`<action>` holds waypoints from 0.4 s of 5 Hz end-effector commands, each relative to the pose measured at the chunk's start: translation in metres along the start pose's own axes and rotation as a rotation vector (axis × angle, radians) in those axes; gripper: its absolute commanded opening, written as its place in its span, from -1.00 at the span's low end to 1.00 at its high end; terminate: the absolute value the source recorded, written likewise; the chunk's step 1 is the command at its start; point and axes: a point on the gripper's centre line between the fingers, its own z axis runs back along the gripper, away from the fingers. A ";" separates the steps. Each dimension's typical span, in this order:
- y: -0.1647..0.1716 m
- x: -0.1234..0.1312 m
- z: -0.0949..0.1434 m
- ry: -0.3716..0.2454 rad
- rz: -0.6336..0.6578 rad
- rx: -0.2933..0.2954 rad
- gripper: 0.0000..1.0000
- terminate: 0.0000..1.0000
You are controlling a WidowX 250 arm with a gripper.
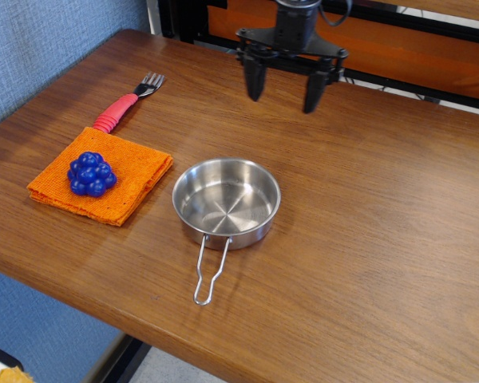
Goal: Place the fork horizontally behind the pot.
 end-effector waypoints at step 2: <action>0.142 0.022 0.007 -0.011 0.001 0.040 1.00 -1.00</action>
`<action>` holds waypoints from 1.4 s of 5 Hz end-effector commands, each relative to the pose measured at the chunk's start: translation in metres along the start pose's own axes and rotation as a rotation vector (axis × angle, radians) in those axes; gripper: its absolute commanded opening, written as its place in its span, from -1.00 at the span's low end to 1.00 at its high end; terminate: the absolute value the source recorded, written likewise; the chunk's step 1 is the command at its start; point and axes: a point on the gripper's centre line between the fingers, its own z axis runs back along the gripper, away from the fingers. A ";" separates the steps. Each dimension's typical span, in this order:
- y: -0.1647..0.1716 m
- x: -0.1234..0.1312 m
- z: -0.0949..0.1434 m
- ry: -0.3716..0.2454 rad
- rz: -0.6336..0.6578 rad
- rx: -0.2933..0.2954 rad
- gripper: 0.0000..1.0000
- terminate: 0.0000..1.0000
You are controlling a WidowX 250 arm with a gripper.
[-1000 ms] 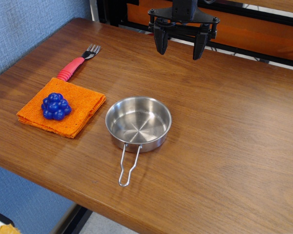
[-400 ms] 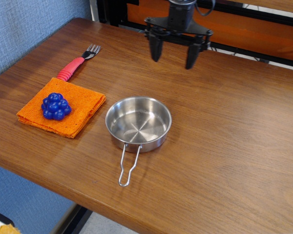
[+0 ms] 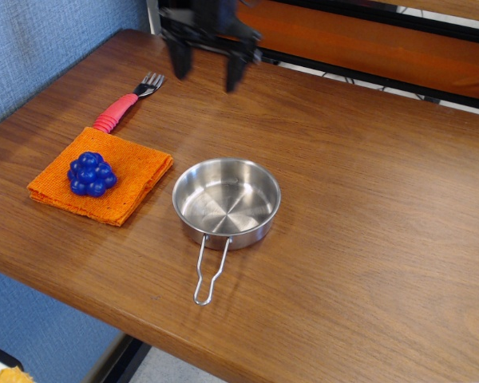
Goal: Place the fork horizontally behind the pot.
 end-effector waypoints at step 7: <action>0.097 -0.019 -0.059 0.136 -0.058 0.023 -1.00 -1.00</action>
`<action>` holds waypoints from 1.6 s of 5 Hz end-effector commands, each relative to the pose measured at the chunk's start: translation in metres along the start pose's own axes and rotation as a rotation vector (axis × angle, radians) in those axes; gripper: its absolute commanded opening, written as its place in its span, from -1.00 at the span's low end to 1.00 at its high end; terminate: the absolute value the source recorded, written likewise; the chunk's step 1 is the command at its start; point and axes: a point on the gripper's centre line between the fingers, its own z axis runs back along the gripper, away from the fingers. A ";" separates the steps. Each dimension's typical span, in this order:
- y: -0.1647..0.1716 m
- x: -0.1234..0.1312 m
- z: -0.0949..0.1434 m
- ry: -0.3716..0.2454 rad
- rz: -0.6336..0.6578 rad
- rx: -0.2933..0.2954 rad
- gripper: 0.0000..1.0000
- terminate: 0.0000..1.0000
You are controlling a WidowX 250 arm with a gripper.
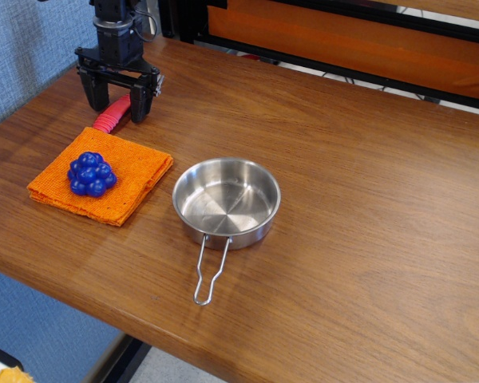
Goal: Place the fork horizontally behind the pot.
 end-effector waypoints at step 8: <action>-0.069 0.021 0.092 -0.180 -1.227 -0.011 -1.00 -1.00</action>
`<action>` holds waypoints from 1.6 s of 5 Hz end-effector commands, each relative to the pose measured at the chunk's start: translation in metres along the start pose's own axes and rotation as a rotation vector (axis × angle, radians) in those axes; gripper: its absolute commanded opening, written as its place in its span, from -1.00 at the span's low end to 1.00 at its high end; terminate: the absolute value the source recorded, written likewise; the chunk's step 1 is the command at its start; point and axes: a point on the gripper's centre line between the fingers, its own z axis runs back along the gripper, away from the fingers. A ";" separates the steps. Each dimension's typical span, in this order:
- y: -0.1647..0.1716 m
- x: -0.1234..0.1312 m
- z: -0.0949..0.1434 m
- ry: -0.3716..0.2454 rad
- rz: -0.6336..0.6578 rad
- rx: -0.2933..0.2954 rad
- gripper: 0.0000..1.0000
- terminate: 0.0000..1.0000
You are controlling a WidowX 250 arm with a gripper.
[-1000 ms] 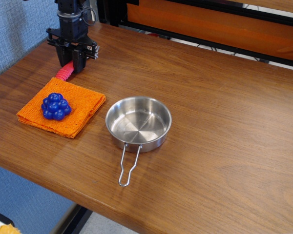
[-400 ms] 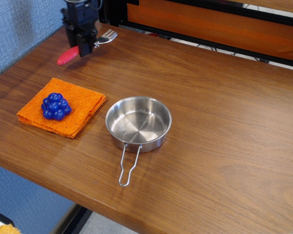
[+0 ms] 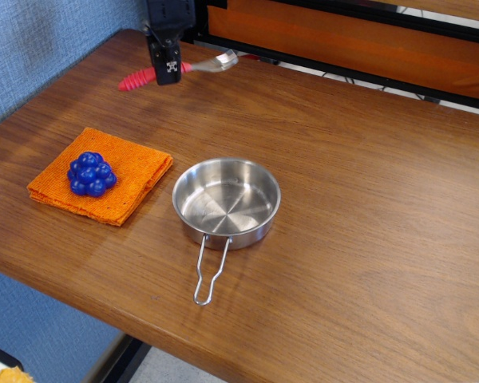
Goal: Place the fork horizontally behind the pot.
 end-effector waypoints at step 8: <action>-0.170 0.098 -0.003 -0.028 -0.904 0.069 -1.00 -1.00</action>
